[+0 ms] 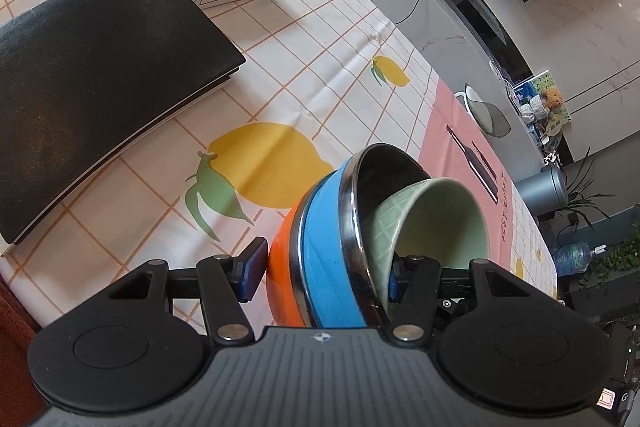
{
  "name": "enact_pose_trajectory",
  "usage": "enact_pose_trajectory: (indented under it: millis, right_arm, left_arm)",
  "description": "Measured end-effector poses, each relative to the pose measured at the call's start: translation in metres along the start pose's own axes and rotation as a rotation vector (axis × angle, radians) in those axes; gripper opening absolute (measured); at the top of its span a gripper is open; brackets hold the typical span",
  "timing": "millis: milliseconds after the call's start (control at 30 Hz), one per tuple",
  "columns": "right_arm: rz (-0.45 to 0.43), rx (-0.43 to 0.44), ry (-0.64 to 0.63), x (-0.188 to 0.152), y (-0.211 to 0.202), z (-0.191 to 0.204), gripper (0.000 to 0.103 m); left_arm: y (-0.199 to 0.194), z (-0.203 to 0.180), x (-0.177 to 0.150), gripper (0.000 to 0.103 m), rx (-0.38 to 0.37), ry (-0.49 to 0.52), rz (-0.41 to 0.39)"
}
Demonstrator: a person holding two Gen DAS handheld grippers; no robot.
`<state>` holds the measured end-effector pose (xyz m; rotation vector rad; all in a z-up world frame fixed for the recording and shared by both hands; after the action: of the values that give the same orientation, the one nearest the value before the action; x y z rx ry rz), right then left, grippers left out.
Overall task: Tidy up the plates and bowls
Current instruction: 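Lift the bowl stack with both grippers and carry it over the plate stack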
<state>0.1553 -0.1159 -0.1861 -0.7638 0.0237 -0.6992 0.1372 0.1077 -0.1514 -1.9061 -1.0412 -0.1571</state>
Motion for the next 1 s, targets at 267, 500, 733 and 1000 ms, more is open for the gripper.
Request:
enact_pose_trajectory:
  millis: [267, 500, 733, 1000]
  right_arm:
    - [-0.041, 0.029, -0.006, 0.007, -0.029, -0.001, 0.048]
    - [-0.095, 0.04, 0.007, 0.021, -0.069, -0.014, 0.048]
    - [-0.167, 0.023, 0.015, 0.045, -0.115, -0.037, 0.048]
    - [-0.216, -0.013, 0.02, 0.073, -0.158, -0.07, 0.048]
  left_arm:
    - [-0.015, -0.027, -0.008, 0.063, -0.036, 0.032, -0.017]
    - [-0.02, -0.067, -0.025, 0.063, -0.085, 0.086, -0.014]
    - [-0.014, -0.114, -0.052, 0.063, -0.155, 0.125, 0.035]
    - [0.001, -0.157, -0.085, 0.063, -0.221, 0.159, 0.091]
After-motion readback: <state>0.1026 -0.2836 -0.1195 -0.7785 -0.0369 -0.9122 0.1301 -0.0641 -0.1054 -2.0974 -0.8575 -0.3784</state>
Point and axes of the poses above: each gripper's, at about its wrist camera, not at the fingertips, and y roughly the way its jaws point, z to its left, x to its top, the point moved 4 cm from there along y, roughly the way its jaws point, and after that the axes turned 12 degrees about -z, right-handed, at the moved point
